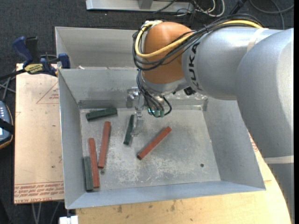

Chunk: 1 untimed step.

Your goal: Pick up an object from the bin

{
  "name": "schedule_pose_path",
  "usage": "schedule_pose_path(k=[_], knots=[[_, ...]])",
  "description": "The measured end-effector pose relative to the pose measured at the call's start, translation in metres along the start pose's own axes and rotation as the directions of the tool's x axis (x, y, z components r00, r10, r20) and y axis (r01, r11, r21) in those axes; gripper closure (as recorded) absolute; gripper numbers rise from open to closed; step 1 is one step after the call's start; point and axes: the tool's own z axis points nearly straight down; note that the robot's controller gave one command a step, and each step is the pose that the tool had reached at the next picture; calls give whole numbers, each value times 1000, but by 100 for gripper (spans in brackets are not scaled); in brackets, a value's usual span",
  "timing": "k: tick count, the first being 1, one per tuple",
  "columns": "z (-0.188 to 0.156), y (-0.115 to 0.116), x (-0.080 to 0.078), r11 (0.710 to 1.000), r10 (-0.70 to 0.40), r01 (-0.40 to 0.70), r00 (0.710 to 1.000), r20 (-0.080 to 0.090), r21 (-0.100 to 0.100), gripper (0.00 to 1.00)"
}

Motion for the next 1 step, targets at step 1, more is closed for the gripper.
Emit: schedule_pose_path(k=[1], knots=[[-5, -1, -2, 1000, 2, -2, 1000, 8, -1, 0]])
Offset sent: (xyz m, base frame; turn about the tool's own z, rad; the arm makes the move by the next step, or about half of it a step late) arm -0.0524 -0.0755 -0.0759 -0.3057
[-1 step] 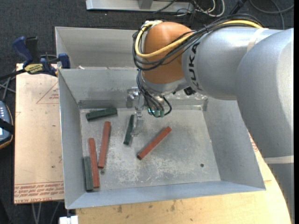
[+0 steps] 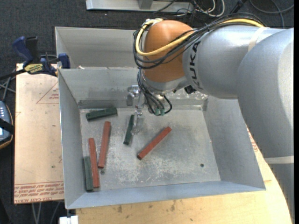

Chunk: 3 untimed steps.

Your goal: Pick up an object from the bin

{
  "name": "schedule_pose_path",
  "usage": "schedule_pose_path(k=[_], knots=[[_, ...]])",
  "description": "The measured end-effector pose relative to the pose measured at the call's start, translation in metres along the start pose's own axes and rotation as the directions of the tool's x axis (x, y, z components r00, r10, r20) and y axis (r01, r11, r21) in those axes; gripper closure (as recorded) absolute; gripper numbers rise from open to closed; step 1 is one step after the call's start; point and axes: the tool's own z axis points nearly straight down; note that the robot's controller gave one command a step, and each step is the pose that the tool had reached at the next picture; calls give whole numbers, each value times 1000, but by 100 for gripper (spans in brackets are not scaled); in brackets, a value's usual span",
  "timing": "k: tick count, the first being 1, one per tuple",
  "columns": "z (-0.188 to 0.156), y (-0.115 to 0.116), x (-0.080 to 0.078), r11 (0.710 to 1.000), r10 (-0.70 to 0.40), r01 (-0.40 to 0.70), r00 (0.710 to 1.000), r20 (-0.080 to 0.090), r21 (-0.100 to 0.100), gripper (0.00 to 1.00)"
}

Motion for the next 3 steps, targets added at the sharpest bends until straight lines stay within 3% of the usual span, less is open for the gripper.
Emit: schedule_pose_path(k=[1, 2, 3], knots=[[50, -45, 35, 978, -207, 207, 978, 7, -1, 0], [67, -60, 39, 956, -293, 293, 956, -4, 1, 0], [54, -64, 47, 930, -368, 368, 930, -1, 0, 0]])
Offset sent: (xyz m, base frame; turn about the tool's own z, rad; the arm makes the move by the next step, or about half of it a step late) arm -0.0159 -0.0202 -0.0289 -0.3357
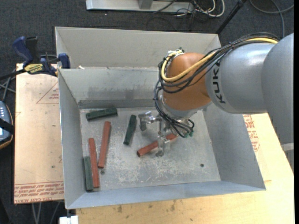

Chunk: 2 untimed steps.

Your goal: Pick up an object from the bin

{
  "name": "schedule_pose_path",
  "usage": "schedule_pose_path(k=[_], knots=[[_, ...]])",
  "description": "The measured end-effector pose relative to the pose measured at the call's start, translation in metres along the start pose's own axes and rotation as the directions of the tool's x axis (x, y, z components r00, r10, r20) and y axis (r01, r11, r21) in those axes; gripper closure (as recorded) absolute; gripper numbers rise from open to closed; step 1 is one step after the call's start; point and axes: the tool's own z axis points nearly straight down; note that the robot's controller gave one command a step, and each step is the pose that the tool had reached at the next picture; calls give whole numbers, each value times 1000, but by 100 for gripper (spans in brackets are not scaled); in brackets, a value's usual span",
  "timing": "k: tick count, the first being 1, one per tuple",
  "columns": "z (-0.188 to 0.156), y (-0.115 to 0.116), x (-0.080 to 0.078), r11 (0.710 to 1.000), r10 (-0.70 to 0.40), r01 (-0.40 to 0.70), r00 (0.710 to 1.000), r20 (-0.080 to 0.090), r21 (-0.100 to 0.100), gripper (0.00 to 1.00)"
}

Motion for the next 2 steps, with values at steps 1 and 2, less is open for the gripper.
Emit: schedule_pose_path(k=[1, 2], knots=[[24, -3, 5, 1000, -5, 5, 1000, 1, 0, 0], [24, -11, 6, 990, -144, 144, 990, 3, 0, 100]])
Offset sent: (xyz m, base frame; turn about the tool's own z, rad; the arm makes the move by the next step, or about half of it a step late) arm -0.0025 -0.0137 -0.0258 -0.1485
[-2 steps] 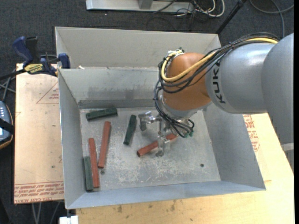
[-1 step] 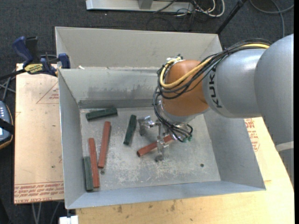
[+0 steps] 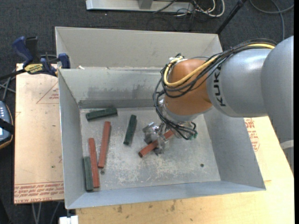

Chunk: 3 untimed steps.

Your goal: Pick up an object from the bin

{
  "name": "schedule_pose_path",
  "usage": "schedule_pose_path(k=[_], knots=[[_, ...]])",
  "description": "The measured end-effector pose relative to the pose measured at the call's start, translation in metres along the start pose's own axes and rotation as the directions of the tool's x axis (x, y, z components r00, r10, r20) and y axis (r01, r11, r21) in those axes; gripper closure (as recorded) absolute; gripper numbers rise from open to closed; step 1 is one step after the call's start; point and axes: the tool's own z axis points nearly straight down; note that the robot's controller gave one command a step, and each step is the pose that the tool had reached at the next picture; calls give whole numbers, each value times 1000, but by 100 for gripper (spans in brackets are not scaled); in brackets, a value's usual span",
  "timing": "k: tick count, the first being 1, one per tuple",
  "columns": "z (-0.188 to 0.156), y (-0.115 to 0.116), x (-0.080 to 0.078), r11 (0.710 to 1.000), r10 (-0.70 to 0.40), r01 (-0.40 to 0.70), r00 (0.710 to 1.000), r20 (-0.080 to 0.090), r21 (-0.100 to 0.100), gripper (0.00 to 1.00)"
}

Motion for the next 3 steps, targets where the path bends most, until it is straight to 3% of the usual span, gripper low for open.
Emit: schedule_pose_path(k=[3], knots=[[-18, 1, 2, 1000, 1, -1, 1000, -7, -3, 100]])
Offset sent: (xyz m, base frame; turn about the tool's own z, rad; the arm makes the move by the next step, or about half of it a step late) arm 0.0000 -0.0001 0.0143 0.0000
